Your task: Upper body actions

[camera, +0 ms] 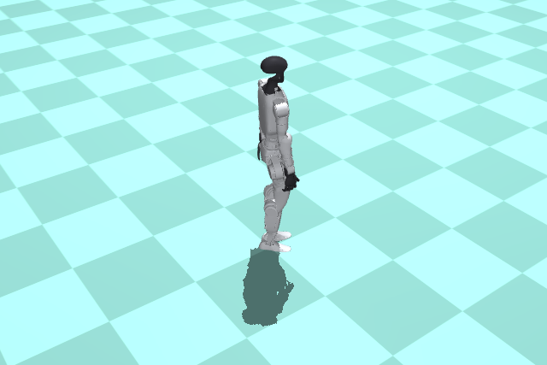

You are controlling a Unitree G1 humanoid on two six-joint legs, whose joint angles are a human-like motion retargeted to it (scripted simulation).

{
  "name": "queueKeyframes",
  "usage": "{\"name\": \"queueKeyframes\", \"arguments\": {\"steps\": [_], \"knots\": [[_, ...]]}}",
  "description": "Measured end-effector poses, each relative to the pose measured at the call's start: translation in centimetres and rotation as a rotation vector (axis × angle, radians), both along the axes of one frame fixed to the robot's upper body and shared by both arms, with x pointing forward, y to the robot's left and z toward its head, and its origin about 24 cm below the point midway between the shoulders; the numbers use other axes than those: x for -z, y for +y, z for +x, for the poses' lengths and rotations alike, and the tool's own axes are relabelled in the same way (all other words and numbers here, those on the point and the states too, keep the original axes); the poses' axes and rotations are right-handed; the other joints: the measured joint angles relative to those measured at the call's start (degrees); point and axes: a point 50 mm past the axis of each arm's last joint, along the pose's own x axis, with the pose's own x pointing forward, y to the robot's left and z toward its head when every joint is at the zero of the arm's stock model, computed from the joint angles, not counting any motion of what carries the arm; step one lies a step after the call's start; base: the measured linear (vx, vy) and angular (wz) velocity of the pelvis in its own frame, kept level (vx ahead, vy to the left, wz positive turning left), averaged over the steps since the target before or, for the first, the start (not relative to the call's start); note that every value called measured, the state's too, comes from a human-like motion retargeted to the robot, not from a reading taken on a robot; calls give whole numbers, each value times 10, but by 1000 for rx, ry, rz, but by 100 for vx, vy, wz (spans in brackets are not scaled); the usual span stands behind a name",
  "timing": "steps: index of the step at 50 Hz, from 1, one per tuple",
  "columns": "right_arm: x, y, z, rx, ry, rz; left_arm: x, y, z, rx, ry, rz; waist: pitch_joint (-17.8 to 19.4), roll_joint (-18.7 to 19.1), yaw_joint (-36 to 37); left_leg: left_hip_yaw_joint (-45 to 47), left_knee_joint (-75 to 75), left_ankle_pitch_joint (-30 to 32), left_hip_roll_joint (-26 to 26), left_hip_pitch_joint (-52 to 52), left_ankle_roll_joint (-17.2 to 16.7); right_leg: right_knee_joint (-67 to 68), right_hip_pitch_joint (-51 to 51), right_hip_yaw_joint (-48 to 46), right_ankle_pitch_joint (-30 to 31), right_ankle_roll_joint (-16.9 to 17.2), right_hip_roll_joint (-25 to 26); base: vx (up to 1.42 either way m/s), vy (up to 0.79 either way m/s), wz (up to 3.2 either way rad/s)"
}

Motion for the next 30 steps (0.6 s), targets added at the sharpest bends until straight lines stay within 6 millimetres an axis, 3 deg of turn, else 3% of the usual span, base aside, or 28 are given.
{"name": "queueKeyframes", "arguments": {"steps": [11, 15, 20, 22, 25, 30], "knots": [[2, 9, -17, -51, 59, 16, -1, 9, -9, -40, 14, -6, 4, -3, 4, 30, -10, -23, 12, 14, -8, -1, -3, 8, 18, -10, 7, 6, -6, -29], [1, 2, -15, -64, 60, -18, 0, 6, 6, 6, -15, -32, 17, 4, 25, 20, -16, -10, 6, 0, -7, -7, -6, -15, 22, -17, 4, -3, -6, 33], [-1, -9, -15, -88, 65, -58, -1, -6, 44, 90, -133, -47, 43, 16, 62, -55, -35, 43, -26, -31, -11, -24, -6, -83, 18, -18, -4, -4, -2, 149], [-1, -15, -22, -87, 89, -74, -2, -13, 55, 132, -171, -61, 46, 20, 74, -61, -46, 31, -36, -37, -8, -37, -3, -128, 16, -15, -9, 9, 4, 239], [-2, -21, -41, -89, 156, -93, -2, -18, 56, 171, -178, -62, 44, 17, 96, 40, -57, -31, -18, -32, -12, -45, -2, -181, 9, -8, -21, 19, 3, 241], [-3, -18, -59, -88, 242, -101, 0, -11, 39, 109, -116, -33, 30, 13, 89, 248, -46, -94, 37, -5, -53, -47, -3, -283, -10, 10, -32, 26, -7, 264]]}}
